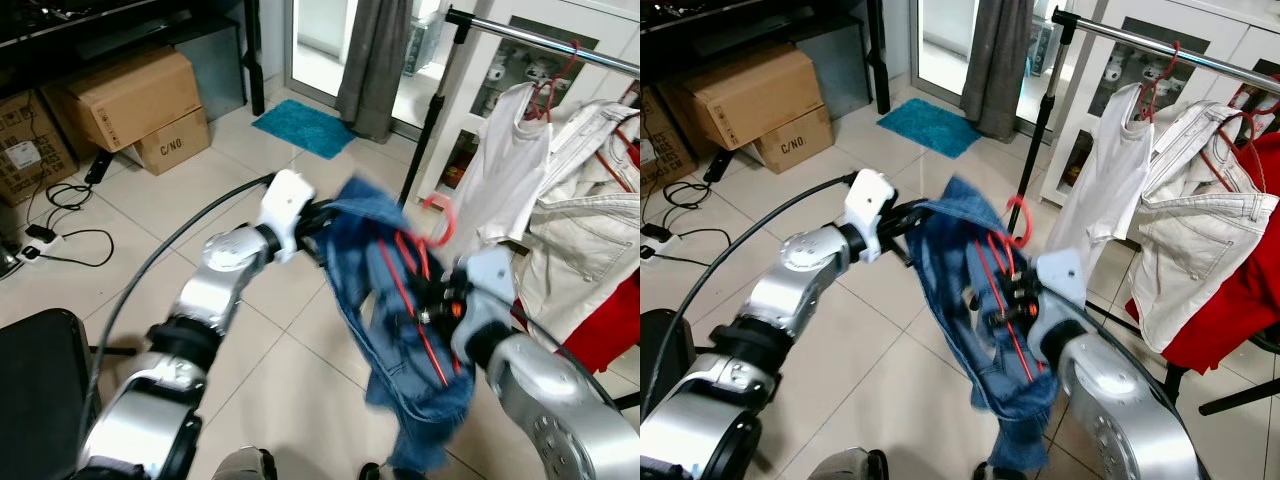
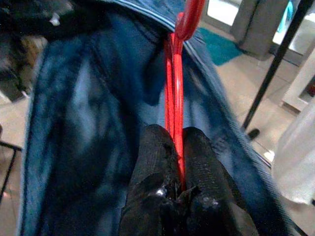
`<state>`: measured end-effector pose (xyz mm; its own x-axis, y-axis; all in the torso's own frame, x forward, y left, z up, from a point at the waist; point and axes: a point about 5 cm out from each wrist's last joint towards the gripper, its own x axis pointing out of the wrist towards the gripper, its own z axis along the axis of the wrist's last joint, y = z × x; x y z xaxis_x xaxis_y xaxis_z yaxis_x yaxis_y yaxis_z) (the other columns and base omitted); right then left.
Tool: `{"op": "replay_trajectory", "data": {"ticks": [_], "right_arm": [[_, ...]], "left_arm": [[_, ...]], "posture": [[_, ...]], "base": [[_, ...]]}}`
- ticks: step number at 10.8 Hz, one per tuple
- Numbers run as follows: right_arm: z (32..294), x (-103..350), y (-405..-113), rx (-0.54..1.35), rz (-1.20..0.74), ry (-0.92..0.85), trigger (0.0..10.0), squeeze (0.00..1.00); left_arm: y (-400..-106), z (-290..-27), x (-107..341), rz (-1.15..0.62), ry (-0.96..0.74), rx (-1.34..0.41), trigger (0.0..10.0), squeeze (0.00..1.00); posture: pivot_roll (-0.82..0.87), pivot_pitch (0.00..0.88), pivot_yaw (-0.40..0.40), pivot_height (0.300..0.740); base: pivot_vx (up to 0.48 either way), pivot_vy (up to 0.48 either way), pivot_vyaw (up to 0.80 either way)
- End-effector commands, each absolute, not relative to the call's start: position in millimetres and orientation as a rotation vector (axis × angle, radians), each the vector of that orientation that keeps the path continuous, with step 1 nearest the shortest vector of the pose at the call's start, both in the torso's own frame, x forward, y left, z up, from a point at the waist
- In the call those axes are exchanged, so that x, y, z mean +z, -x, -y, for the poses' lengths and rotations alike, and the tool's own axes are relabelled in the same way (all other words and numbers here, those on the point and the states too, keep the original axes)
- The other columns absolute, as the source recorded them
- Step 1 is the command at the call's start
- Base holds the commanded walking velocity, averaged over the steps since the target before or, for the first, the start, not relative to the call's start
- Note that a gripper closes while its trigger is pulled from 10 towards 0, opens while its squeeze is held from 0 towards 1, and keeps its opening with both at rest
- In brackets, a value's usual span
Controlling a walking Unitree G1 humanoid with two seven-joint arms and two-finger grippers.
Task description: Hang hanger
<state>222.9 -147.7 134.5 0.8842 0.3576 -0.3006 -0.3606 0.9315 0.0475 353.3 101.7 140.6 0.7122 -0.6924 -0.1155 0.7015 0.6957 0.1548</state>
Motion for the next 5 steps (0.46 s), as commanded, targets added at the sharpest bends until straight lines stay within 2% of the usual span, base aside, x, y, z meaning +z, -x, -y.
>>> {"op": "replay_trajectory", "data": {"ticks": [1,3,5], "right_arm": [[149,135,-222,0.384,-0.314,0.035,0.0,0.00],[154,132,-219,0.418,-0.338,0.079,0.0,0.00],[160,133,-214,0.517,-0.338,0.099,0.0,0.00]], "left_arm": [[-354,-106,148,-0.025,-0.206,-0.758,0.0,0.00],[-358,-127,153,-0.030,-0.242,-0.689,0.0,0.00],[-373,-170,166,-0.045,-0.289,-0.512,0.0,0.00]], "posture": [[-0.07,0.024,-0.035,0.740],[-0.06,0.026,-0.041,0.740],[-0.06,0.024,-0.044,0.740]], "base": [[0.000,0.000,0.00],[0.000,0.000,0.00],[0.000,0.000,0.00]]}}
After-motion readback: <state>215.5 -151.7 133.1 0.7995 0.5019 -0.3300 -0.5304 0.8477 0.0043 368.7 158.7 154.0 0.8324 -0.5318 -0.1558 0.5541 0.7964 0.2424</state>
